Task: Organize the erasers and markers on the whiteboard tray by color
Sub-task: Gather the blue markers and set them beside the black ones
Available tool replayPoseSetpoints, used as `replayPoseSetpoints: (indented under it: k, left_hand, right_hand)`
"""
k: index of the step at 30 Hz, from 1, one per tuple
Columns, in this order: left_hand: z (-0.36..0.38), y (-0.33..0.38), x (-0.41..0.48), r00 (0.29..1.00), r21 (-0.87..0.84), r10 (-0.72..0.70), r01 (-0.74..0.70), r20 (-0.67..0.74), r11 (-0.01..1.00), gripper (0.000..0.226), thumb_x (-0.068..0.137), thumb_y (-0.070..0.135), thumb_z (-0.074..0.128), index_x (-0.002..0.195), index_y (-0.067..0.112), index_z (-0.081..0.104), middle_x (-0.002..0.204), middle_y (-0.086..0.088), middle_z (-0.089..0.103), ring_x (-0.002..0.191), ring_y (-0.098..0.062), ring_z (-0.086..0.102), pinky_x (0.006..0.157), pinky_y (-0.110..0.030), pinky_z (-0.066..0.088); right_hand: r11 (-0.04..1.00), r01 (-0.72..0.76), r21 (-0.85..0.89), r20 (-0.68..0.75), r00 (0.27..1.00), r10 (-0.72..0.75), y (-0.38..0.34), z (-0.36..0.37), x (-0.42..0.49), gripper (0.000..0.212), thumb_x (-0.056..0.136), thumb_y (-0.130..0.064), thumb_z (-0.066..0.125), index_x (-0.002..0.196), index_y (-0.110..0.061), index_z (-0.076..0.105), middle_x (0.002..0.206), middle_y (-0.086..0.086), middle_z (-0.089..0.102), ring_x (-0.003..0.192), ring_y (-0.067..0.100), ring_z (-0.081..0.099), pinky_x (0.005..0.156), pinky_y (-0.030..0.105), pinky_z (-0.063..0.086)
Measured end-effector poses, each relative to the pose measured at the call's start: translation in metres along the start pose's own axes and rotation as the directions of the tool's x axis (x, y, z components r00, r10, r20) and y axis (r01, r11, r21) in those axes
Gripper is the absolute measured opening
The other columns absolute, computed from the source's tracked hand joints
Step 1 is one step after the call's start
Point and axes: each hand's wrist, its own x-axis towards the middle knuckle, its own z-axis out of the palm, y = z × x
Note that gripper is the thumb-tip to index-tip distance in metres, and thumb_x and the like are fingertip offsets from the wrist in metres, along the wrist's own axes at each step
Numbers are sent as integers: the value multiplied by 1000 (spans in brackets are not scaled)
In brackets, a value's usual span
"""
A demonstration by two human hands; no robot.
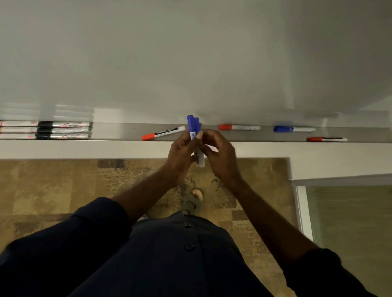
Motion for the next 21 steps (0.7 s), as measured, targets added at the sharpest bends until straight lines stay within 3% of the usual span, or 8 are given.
replayPoseSetpoints:
  k: [3, 6, 10, 14, 18, 21]
  left_hand:
    - [19, -4, 3, 1000, 39, -28, 29, -9, 999, 35, 103, 28, 60, 136, 17, 62, 115, -4, 75, 114, -26, 72, 92, -46, 57]
    - [35, -6, 4, 996, 47, -82, 81, 20, 996, 42, 102, 26, 61, 143, 17, 56, 129, -6, 73, 116, -26, 73, 98, -51, 56]
    - [50, -10, 1, 988, 37, -145, 143, 54, 989, 37, 104, 26, 58, 140, 19, 57, 134, -4, 71, 118, -25, 71, 103, -53, 52]
    - [51, -12, -6, 979, 64, -169, 162, 112, 985, 32, 103, 21, 60, 135, 23, 60, 131, 0, 73, 118, -23, 72, 102, -50, 53]
    - [44, -7, -8, 986, 117, -105, 90, 130, 989, 34, 100, 14, 63, 130, 30, 61, 133, -1, 71, 120, -24, 70, 108, -56, 50]
    - [36, -6, -9, 990, 107, -80, 68, 117, 992, 40, 101, 13, 62, 138, 28, 58, 134, -2, 71, 123, -25, 69, 110, -58, 48]
  right_hand:
    - [990, 69, -120, 44, 997, -64, 13, -22, -7, 48, 90, 8, 60, 136, -6, 55, 136, 10, 61, 122, 14, 57, 98, 15, 48]
    - [921, 124, -369, -49, 987, -152, 39, -67, -3, 51, 89, 12, 51, 137, -7, 54, 140, 12, 56, 134, 17, 47, 115, 27, 37]
    - [794, -56, -605, -192, 978, -78, 98, -154, 23, 49, 91, 11, 44, 136, -4, 57, 137, 18, 60, 130, 32, 54, 114, 38, 40]
    - [604, -34, -797, -74, 996, -42, 145, -211, 40, 51, 90, 11, 49, 138, 0, 55, 140, 23, 57, 130, 40, 53, 112, 47, 41]
    - [507, 59, -860, 28, 997, -68, 158, -221, 55, 44, 89, 10, 54, 131, -1, 60, 132, 23, 62, 118, 42, 58, 100, 48, 48]
    - [484, 129, -866, 105, 992, -77, 159, -215, 60, 51, 83, 16, 57, 130, -1, 61, 130, 24, 61, 118, 44, 58, 98, 52, 52]
